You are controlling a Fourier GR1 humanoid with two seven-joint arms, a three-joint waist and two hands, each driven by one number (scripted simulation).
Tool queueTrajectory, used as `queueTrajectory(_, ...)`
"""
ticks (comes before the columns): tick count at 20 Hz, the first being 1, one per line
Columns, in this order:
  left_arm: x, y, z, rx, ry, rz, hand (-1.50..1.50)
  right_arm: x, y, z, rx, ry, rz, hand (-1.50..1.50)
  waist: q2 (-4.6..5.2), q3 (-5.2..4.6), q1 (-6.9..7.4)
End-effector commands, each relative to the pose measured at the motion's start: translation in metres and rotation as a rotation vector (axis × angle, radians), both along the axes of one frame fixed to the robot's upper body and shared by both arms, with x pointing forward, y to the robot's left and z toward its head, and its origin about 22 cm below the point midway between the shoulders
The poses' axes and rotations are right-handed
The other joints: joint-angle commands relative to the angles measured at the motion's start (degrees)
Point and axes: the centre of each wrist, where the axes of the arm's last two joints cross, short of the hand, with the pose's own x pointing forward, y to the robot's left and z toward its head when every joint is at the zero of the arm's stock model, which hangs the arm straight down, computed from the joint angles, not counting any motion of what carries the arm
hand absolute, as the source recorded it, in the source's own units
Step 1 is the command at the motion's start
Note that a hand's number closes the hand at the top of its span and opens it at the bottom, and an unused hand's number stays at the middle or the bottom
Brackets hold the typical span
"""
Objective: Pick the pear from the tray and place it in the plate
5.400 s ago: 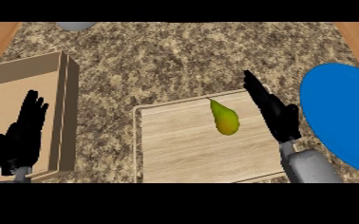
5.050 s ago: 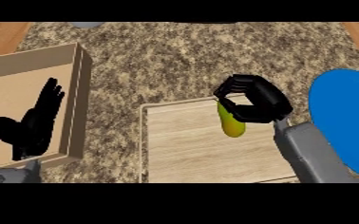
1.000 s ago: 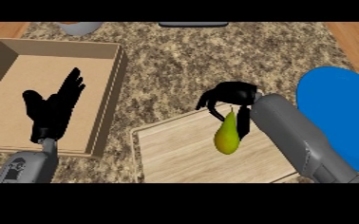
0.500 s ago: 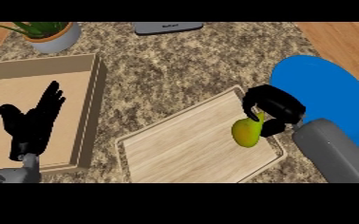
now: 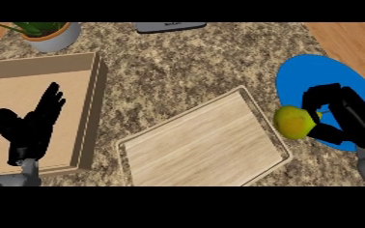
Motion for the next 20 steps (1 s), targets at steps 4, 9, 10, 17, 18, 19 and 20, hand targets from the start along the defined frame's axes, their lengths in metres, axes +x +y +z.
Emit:
queueTrajectory(4,0.023,-0.024,0.006,-0.007,-0.035,-0.076,0.0,-0.067,-0.05,0.033,0.135,0.006,-0.226,1.5,1.78,0.01,4.37)
queueTrajectory(9,0.024,-0.039,0.005,-0.015,-0.024,-0.13,0.0,-0.067,-0.093,0.034,0.157,0.004,-0.381,1.5,2.27,0.08,8.08)
queueTrajectory(10,0.021,-0.026,0.002,-0.017,-0.035,-0.134,0.0,-0.094,-0.104,0.024,0.143,0.015,-0.385,1.5,2.19,0.08,7.71)
queueTrajectory(17,0.032,-0.028,0.014,-0.015,-0.051,-0.162,0.0,-0.048,-0.165,0.029,0.068,0.041,-0.436,1.5,2.46,0.13,9.36)
queueTrajectory(18,0.026,-0.038,0.014,-0.005,-0.037,-0.145,0.0,-0.045,-0.163,0.015,0.034,0.062,-0.446,1.5,2.44,0.14,9.55)
queueTrajectory(19,0.041,-0.023,0.011,-0.018,-0.05,-0.161,0.0,-0.041,-0.164,0.018,0.002,0.113,-0.448,1.5,2.59,0.11,9.32)
queueTrajectory(20,0.046,-0.035,0.014,-0.021,-0.054,-0.159,0.0,-0.035,-0.174,0.025,-0.016,0.148,-0.444,1.5,2.67,0.13,9.6)
